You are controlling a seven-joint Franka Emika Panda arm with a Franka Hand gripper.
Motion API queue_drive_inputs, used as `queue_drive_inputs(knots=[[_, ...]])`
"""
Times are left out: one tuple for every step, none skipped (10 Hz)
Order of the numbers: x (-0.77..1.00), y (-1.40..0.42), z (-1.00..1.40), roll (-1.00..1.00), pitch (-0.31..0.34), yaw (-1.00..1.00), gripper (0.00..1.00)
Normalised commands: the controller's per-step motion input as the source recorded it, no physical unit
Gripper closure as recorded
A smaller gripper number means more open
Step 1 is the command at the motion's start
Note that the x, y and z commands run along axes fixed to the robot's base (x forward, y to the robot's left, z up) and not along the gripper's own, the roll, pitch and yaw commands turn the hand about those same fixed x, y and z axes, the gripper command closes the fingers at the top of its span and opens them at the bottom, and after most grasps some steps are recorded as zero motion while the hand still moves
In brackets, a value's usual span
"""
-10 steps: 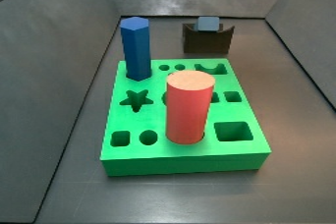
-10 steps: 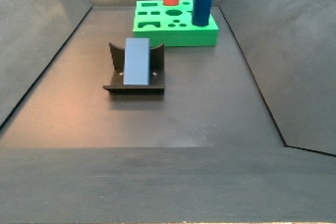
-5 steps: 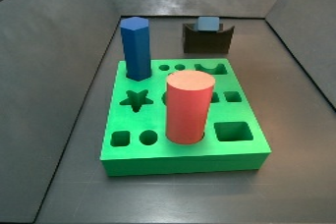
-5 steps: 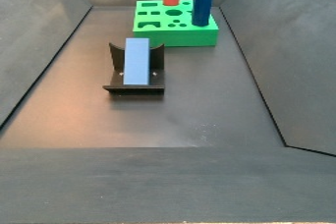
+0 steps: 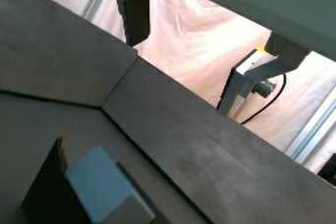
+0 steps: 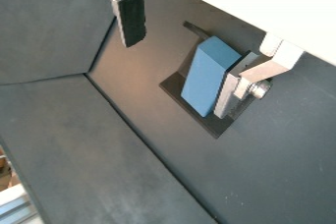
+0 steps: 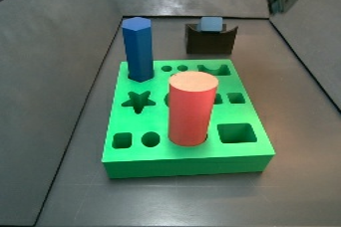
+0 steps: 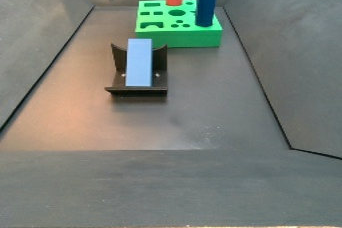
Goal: Pick up the rectangle object. Move up. Place the rectangle object on the fixture. Regrasp the rectangle object. Move to above the board. Insert the rectangle object.
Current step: Regrasp the rectangle object, then move to above the board.
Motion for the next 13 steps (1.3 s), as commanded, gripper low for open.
queue_drive_inputs(knots=[[0.05, 0.06, -1.0, 0.08, -0.094, 0.04, 0.0], [0.06, 0.06, -1.0, 0.07, -0.096, 0.02, 0.0], [0.07, 0.06, -1.0, 0.07, -0.091, 0.0, 0.0], [0.08, 0.05, -1.0, 0.07, -0.078, -0.02, 0.0], [0.08, 0.05, -1.0, 0.07, -0.065, -0.03, 0.0], [0.1, 0.04, -1.0, 0.07, -0.04, -0.03, 0.0], [0.1, 0.03, -0.92, 0.07, -0.029, -0.03, 0.0], [0.09, 0.02, -0.72, 0.07, -0.008, -0.02, 0.0], [0.08, 0.01, -0.57, 0.07, -0.005, -0.02, 0.0], [0.07, 0.01, -0.38, 0.07, 0.002, 0.0, 0.0], [0.07, 0.0, -0.23, 0.07, 0.0, 0.01, 0.0], [0.0, 0.0, 0.0, 0.0, 0.0, 0.0, 1.0], [-0.1, 0.02, 1.0, -0.08, -0.139, 0.23, 1.0]])
